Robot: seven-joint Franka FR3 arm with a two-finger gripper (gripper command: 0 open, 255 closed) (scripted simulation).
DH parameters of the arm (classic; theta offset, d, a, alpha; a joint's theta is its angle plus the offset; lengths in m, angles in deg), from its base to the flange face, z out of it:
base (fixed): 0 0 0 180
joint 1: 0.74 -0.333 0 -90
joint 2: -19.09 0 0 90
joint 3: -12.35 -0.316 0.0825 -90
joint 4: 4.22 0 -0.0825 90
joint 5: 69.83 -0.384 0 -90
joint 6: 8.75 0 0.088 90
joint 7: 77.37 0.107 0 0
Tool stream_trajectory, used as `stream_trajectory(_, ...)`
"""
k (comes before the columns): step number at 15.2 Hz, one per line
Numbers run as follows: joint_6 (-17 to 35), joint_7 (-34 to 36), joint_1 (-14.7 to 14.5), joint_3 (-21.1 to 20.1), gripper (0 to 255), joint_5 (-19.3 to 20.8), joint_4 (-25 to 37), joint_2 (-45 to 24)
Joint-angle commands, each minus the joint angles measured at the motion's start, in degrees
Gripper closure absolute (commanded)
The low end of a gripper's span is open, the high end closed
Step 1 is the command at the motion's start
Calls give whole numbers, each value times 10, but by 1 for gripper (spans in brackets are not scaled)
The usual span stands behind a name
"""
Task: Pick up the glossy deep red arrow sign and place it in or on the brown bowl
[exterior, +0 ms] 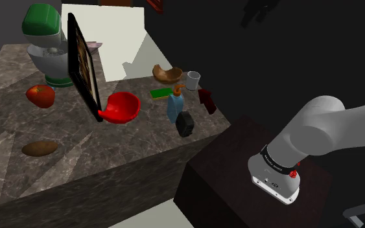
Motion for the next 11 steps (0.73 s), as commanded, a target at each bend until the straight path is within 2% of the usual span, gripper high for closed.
stream_trajectory(1,0,0,0,0,0,0,0,0)
stream_trajectory(11,172,-14,13,39,0,19,-130,-67)
